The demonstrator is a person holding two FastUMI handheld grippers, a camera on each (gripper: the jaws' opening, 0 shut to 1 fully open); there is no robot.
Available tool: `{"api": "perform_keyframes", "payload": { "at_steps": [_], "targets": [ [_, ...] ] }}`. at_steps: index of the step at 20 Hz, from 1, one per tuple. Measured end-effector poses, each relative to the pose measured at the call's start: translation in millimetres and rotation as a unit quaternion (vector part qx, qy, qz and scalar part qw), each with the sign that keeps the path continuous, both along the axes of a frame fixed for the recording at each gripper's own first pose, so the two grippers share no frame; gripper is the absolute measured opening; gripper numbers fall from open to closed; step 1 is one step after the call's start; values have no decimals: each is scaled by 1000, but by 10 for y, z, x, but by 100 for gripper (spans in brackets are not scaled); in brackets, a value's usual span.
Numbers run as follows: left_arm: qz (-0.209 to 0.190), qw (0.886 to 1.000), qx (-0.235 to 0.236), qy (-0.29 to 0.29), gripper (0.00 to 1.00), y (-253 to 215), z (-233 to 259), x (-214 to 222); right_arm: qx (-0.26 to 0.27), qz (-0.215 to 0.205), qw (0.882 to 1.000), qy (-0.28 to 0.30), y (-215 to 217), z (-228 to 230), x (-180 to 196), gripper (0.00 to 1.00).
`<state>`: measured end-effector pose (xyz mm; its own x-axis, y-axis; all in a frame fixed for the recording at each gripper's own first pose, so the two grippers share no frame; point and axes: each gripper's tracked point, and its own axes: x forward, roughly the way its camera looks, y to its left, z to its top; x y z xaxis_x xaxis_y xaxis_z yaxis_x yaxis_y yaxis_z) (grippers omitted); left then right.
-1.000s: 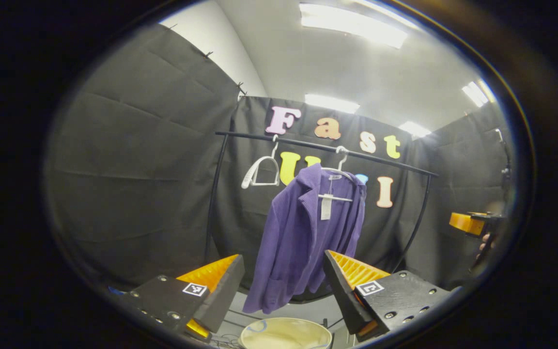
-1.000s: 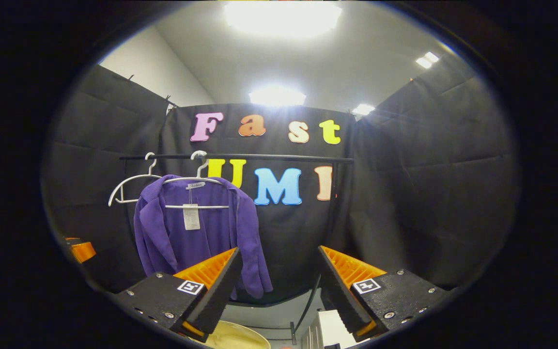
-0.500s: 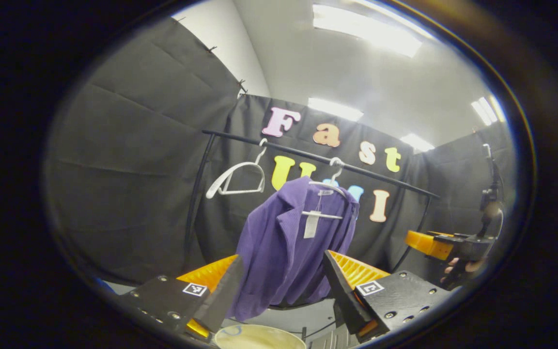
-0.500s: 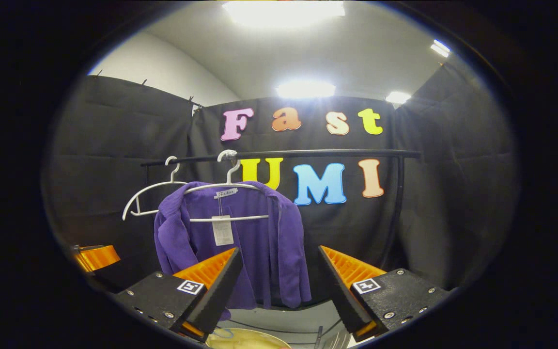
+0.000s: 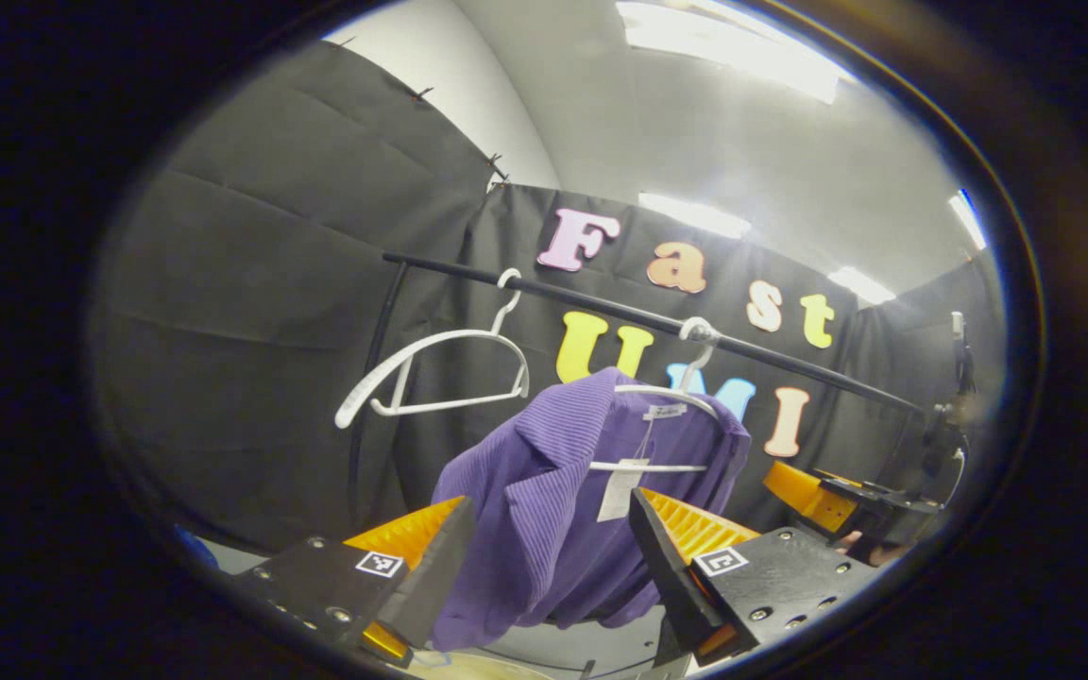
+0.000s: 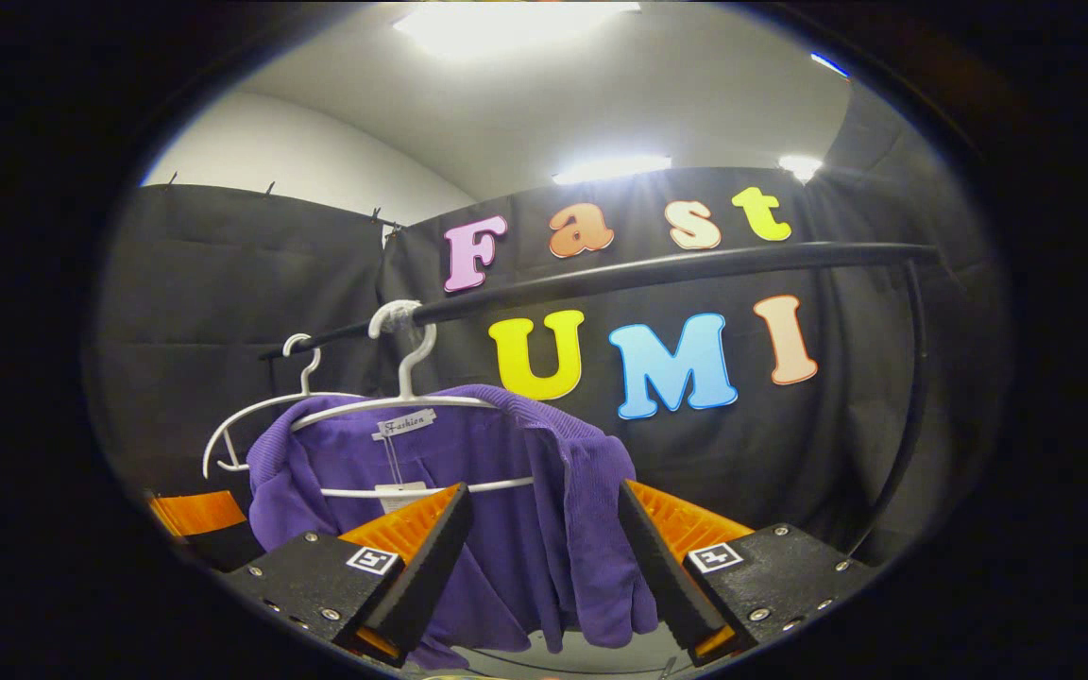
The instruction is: Grasp the clothes on the hanger with both hands and then place them into the laundry hamper below.
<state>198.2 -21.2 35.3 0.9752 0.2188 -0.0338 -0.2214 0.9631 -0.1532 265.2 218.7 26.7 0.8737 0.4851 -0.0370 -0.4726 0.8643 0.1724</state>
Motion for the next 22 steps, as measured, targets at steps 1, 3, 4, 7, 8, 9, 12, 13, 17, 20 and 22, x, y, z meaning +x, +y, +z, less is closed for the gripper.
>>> {"api": "perform_keyframes", "payload": {
  "at_steps": [1, 3, 4, 7, 8, 9, 12, 13, 17, 20, 22],
  "targets": [
    [10, 1000, 6, 4, 97, -4, -48, 128, 3, 3, 1000, 5, 33, -57, 143, 95],
    [27, 999, 18, 12, 99, -7, -119, 351, 9, 13, 1000, 18, 120, -192, 371, 95],
    [37, 999, 24, 15, 99, 0, -147, 446, 13, 18, 999, 26, 164, -278, 458, 94],
    [75, 996, 39, 22, 99, 82, -240, 672, 21, 24, 998, 46, 245, -463, 725, 94],
    [89, 995, 41, 25, 94, 114, -263, 734, 24, 27, 998, 50, 284, -516, 786, 92],
    [105, 993, 46, 27, 94, 136, -298, 787, 27, 29, 998, 50, 313, -544, 847, 95],
    [139, 987, 75, 31, 94, 198, -322, 899, 20, 23, 999, 43, 328, -615, 1018, 95],
    [147, 985, 85, 34, 94, 200, -338, 894, 20, 26, 999, 41, 352, -645, 1045, 95],
    [172, 978, 110, 35, 90, 250, -329, 797, -4, 36, 999, 17, 421, -706, 1152, 93],
    [162, 981, 97, 40, 68, 215, -393, 837, -15, 45, 999, -1, 477, -677, 1131, 80],
    [159, 982, 94, 37, 52, 271, -394, 887, -11, 40, 999, -6, 453, -641, 1147, 70]
  ]
}}
